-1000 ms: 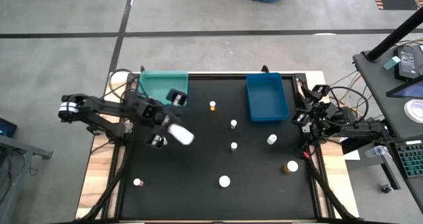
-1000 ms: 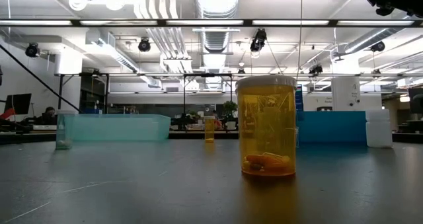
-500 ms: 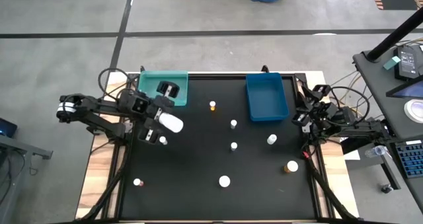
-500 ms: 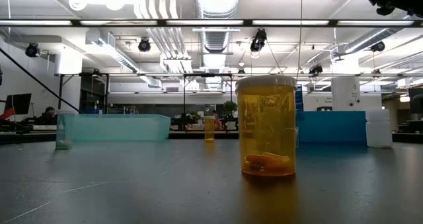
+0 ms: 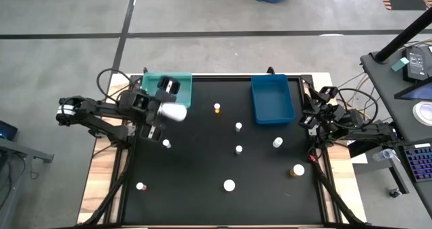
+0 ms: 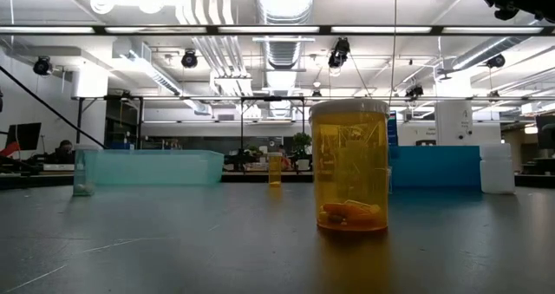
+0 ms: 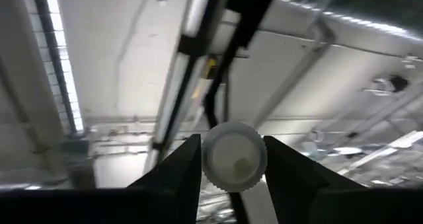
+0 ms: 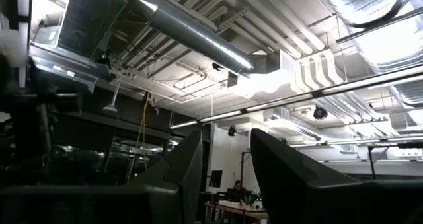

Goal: Pick and place medicine bottles into bin by pill shape (circle, oval)
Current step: Put the white capsule bottle into the light blue bin

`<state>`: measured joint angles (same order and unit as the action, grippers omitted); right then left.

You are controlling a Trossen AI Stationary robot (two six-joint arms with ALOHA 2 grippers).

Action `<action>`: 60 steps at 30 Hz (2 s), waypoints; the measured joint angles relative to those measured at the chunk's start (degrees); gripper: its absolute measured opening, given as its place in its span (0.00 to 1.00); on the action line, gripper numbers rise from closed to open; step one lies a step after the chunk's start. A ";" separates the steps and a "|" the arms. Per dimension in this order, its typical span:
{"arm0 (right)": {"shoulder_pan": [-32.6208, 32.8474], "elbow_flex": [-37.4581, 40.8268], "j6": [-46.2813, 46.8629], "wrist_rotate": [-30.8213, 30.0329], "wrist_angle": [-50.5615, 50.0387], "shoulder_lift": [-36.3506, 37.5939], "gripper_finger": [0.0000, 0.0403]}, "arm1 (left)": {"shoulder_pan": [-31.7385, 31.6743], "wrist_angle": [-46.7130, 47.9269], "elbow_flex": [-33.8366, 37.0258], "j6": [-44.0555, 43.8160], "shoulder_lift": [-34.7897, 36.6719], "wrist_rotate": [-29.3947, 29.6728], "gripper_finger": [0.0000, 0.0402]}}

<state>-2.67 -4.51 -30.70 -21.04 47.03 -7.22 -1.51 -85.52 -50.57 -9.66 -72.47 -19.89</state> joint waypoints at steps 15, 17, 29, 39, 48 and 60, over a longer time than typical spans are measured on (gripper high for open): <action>-0.01 0.00 -0.72 0.00 0.02 0.00 0.30 | -4.82 16.36 -0.27 -0.38 1.89 34.52 0.29; 0.00 0.00 -0.91 0.00 0.02 0.00 0.30 | -6.48 25.34 -1.20 -0.43 2.90 37.96 0.29; 0.00 0.00 -1.51 0.00 0.09 0.00 0.30 | -21.64 82.07 -11.14 -0.41 4.44 42.80 0.29; 0.00 0.00 -1.47 0.00 0.11 0.00 0.30 | -35.60 112.05 -11.34 -3.59 -1.94 44.06 0.29; 0.00 0.00 -1.46 0.00 0.09 0.00 0.30 | -47.36 124.11 -11.29 -3.59 -13.17 38.09 0.29; -0.01 0.00 -1.92 0.00 0.04 0.00 0.30 | -49.14 118.18 -11.23 -3.27 -20.24 37.88 0.29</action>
<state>-2.67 -4.51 -32.62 -21.04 47.07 -7.22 -50.65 32.67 -61.80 -12.93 -92.71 17.99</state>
